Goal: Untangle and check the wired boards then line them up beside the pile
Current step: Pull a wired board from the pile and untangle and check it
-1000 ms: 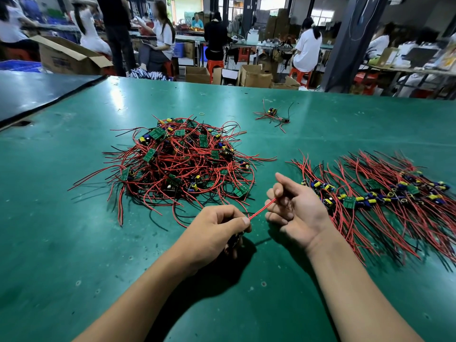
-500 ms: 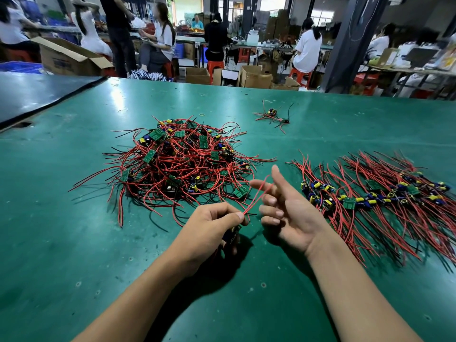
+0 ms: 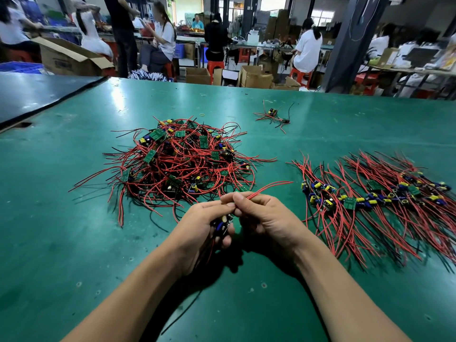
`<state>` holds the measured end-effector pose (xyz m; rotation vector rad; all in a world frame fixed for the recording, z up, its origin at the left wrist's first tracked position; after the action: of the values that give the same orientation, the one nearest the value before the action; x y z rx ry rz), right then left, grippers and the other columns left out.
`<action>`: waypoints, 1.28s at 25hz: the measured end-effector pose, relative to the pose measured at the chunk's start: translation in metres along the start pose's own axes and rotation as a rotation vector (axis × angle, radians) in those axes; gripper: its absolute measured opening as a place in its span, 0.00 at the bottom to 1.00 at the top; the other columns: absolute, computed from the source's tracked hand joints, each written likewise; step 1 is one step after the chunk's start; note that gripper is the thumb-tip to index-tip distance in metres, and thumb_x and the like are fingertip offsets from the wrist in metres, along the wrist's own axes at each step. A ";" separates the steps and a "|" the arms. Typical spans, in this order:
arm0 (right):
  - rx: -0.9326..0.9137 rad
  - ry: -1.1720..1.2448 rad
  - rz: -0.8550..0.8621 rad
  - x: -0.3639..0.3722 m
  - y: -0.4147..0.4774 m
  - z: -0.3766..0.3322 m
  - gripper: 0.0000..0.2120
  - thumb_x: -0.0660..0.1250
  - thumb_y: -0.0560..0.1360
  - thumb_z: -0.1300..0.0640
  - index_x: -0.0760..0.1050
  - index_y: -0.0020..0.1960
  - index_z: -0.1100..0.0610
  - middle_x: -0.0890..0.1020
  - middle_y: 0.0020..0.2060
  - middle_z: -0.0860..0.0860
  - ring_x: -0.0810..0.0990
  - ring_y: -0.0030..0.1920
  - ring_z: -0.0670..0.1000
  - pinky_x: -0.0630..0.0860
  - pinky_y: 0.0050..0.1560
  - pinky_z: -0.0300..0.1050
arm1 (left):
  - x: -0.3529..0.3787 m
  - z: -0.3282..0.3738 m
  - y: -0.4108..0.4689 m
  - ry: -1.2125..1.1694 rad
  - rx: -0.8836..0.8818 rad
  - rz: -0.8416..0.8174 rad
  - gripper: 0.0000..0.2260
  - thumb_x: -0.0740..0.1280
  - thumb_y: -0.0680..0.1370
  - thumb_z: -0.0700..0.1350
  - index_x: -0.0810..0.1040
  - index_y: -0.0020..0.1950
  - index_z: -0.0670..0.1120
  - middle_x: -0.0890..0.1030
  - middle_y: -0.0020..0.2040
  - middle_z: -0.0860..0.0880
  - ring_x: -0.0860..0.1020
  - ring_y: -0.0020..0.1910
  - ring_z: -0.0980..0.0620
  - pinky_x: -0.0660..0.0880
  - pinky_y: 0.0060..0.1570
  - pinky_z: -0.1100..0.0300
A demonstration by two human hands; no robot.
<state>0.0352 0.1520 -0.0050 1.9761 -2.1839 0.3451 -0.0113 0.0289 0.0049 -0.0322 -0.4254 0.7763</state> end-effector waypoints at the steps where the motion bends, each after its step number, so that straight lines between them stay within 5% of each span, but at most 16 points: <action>1: -0.035 -0.022 0.014 0.000 0.001 0.000 0.18 0.74 0.73 0.45 0.85 0.52 0.58 0.75 0.32 0.50 0.63 0.27 0.49 0.57 0.26 0.37 | -0.001 0.000 0.000 -0.004 -0.003 0.000 0.08 0.66 0.77 0.42 0.82 0.41 0.45 0.76 0.34 0.48 0.72 0.26 0.55 0.68 0.21 0.66; 4: -0.095 -0.076 0.086 -0.003 0.002 0.001 0.18 0.75 0.72 0.43 0.85 0.48 0.58 0.73 0.33 0.58 0.62 0.31 0.56 0.50 0.33 0.45 | -0.001 0.000 -0.001 -0.001 -0.031 0.010 0.11 0.65 0.77 0.43 0.81 0.36 0.46 0.74 0.29 0.47 0.70 0.25 0.53 0.66 0.21 0.66; 7: -0.161 -0.168 0.201 -0.009 0.002 -0.006 0.17 0.74 0.72 0.42 0.86 0.48 0.57 0.68 0.24 0.46 0.59 0.23 0.46 0.53 0.23 0.37 | 0.000 0.002 -0.002 0.023 -0.032 0.013 0.10 0.64 0.78 0.44 0.79 0.38 0.45 0.73 0.27 0.46 0.68 0.23 0.51 0.65 0.22 0.65; 16: -0.207 -0.107 0.485 -0.034 0.002 -0.015 0.14 0.67 0.79 0.47 0.86 0.44 0.55 0.71 0.26 0.46 0.62 0.22 0.44 0.56 0.22 0.36 | 0.008 0.003 -0.006 0.088 -0.029 -0.019 0.10 0.64 0.79 0.43 0.79 0.38 0.44 0.74 0.27 0.47 0.69 0.22 0.53 0.66 0.21 0.66; 22: -0.068 0.097 0.507 -0.038 0.001 -0.017 0.23 0.59 0.83 0.46 0.84 0.40 0.56 0.68 0.27 0.45 0.59 0.22 0.43 0.56 0.22 0.36 | 0.008 0.002 -0.006 0.136 0.005 -0.036 0.11 0.66 0.78 0.42 0.80 0.36 0.44 0.74 0.28 0.46 0.70 0.26 0.52 0.68 0.24 0.65; 27: 0.034 0.429 0.400 -0.035 -0.004 -0.023 0.26 0.58 0.83 0.48 0.70 0.27 0.55 0.62 0.27 0.48 0.55 0.23 0.45 0.51 0.25 0.38 | 0.013 0.003 -0.010 0.170 -0.002 -0.056 0.10 0.66 0.78 0.41 0.79 0.37 0.42 0.73 0.26 0.47 0.71 0.22 0.55 0.68 0.22 0.66; 32: 0.089 0.476 0.326 -0.032 -0.007 -0.026 0.25 0.57 0.81 0.52 0.63 0.25 0.55 0.59 0.25 0.48 0.54 0.23 0.46 0.49 0.27 0.40 | 0.016 0.005 -0.014 0.194 -0.012 -0.076 0.08 0.65 0.79 0.40 0.77 0.40 0.40 0.75 0.26 0.49 0.72 0.21 0.56 0.68 0.21 0.66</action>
<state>0.0450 0.1890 0.0110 1.3757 -2.1805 0.8707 0.0063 0.0294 0.0177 -0.1009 -0.2450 0.6883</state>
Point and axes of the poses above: each hand's wrist, its own y-axis towards the middle knuckle, its own x-axis out of the palm, z = x × y, the point moved 4 cm from there along y, towards the middle knuckle
